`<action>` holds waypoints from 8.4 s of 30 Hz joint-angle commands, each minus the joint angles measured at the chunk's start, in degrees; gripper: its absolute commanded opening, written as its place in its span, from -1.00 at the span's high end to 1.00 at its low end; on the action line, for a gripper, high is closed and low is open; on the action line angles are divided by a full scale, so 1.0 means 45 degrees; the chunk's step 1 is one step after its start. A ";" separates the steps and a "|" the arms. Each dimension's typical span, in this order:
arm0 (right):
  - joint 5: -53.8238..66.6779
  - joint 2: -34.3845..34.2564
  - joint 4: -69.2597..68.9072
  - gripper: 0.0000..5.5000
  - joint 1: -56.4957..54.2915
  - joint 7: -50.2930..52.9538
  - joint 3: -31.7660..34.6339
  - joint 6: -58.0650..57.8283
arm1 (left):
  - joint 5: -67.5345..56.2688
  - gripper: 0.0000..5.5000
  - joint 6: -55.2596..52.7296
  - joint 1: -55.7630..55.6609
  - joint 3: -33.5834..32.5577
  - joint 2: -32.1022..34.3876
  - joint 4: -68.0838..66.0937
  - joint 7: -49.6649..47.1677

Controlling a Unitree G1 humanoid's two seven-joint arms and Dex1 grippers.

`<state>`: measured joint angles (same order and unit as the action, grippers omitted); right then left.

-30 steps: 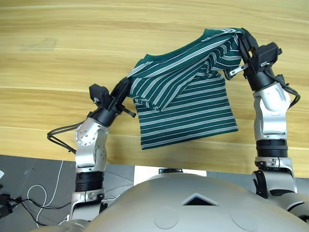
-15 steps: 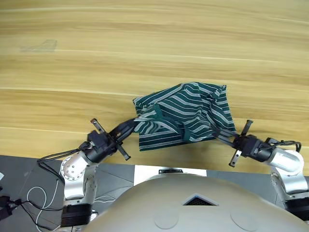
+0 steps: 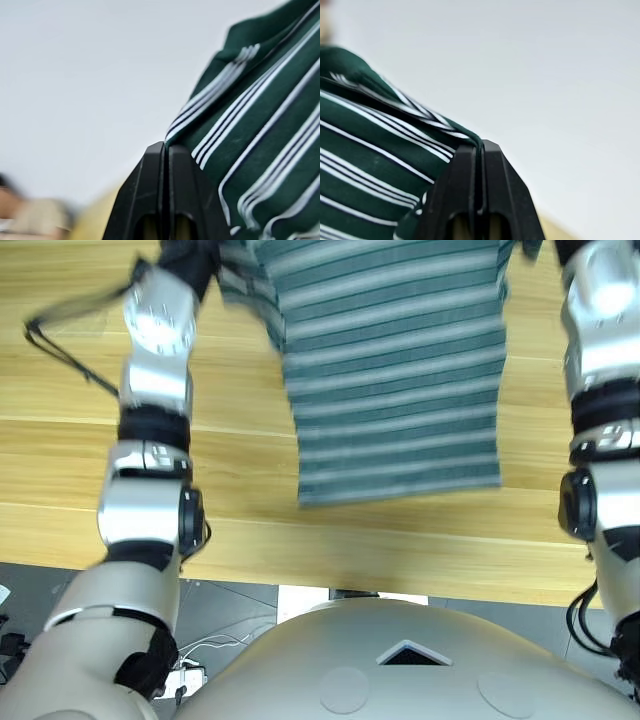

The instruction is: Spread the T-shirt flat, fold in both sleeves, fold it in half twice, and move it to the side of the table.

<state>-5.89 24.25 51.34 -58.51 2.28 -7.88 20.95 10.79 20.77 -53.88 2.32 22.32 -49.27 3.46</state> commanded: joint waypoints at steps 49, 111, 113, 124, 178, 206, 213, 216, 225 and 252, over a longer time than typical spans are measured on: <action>0.4631 0.3676 -1.2496 -0.06 1.4941 -0.9902 0.0573 -0.0012 | -0.7790 -0.25 0.3669 1.8607 -0.1563 0.2725 1.0836 0.6971; -0.1508 -0.2886 -0.8643 -0.06 1.2869 -0.5291 -0.3462 -0.3036 | -0.2703 -0.25 -0.4300 1.6829 -0.3775 -0.0151 1.2531 0.1412; -0.1440 -0.2905 -0.8622 -0.06 1.2900 -0.5200 -0.3336 -0.2950 | -0.4169 -0.25 -0.4541 1.5887 -0.5207 -0.0758 1.2272 0.0575; -0.1298 -0.2867 -0.8483 -0.06 1.2748 -0.5338 -0.3173 -0.2828 | -0.6113 -0.25 -0.4606 1.7817 -0.0811 -0.1045 1.5171 0.5134; -0.1252 -0.2985 -0.8478 -0.06 1.3066 -0.5286 -0.3218 -0.2330 | -0.3571 -0.25 -0.0633 1.0371 -0.0562 0.1165 0.3206 0.7277; -0.1045 -0.3157 -0.7608 -0.06 1.2661 -0.4819 -0.2234 -0.1740 | -0.7011 -0.25 -0.5644 1.6737 0.0384 -0.2367 1.2461 0.7059; -0.0931 -0.3050 -0.8513 -0.06 1.3096 -0.4996 -0.2238 -0.1942 | -0.7466 -0.25 -0.8221 1.5759 -0.0512 -0.3512 1.2514 0.3947; -0.0786 -0.3028 -0.9414 -0.06 1.3696 -0.5060 -0.2193 -0.2320 | -0.7415 -0.25 -0.9110 1.5949 -0.0565 -0.3746 1.2993 0.3054; 0.0132 -0.2675 -1.2277 -0.06 1.5447 -0.4323 -0.0154 -0.4655 | -0.8572 -0.25 -1.1970 1.8995 -0.3017 -0.5308 1.4598 -0.0616; -0.0453 -0.3525 -1.2206 -0.06 1.5044 -0.3639 -0.1495 -0.5939 | -1.5767 -0.25 -0.9079 1.7597 -0.8344 -0.3989 1.8177 -0.1601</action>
<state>-7.14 8.54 -5.06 8.80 -14.72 -13.67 -5.06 -60.54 -21.40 28.73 -33.09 1.89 35.02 -1.46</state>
